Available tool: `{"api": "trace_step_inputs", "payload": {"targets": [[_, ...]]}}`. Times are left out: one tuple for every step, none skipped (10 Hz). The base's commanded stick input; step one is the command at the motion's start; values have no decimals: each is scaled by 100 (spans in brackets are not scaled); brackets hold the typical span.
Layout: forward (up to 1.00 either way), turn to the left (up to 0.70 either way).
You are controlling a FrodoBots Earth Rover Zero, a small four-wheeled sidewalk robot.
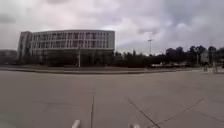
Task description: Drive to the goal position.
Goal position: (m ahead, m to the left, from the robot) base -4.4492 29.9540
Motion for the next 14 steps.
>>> {"api": "trace_step_inputs", "payload": {"targets": [[0, 85], [0, 85], [0, 85], [0, 85], [0, 85], [0, 85], [0, 85], [0, 85], [0, 85], [0, 85], [0, 85], [0, 85], [0, 85], [0, 85]]}}
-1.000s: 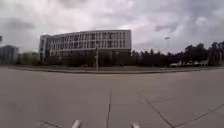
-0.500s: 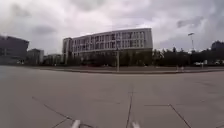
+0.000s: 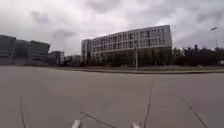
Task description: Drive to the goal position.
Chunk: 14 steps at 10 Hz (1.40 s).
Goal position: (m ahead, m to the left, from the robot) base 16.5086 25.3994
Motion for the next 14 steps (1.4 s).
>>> {"api": "trace_step_inputs", "payload": {"targets": [[0, 85], [0, 85], [0, 85], [0, 84], [0, 33], [0, 0], [0, 0], [0, 0], [0, 0], [0, 0], [0, 0], [0, 0], [0, 0], [0, 0]]}}
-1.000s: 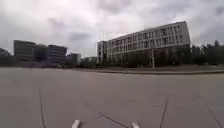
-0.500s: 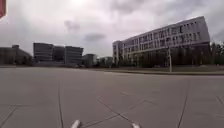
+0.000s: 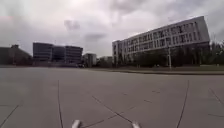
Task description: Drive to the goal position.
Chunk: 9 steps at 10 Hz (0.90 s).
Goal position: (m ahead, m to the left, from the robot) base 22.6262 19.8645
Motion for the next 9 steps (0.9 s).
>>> {"api": "trace_step_inputs", "payload": {"targets": [[18, 0], [43, 0], [85, 0], [85, 3], [85, 20], [85, 33], [85, 34], [85, 33], [85, 21]]}}
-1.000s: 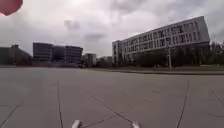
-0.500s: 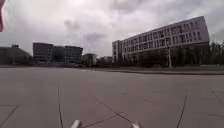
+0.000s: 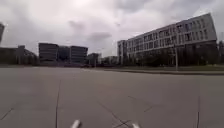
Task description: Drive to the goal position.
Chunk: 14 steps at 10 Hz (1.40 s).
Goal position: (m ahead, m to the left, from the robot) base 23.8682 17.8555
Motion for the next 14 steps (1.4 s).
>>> {"api": "trace_step_inputs", "payload": {"targets": [[85, 1], [85, 0], [85, 0], [85, 0], [85, 0], [85, 0], [85, 0], [85, 2], [85, 10], [85, 34], [85, 32], [85, 3], [85, 0], [85, 0]]}}
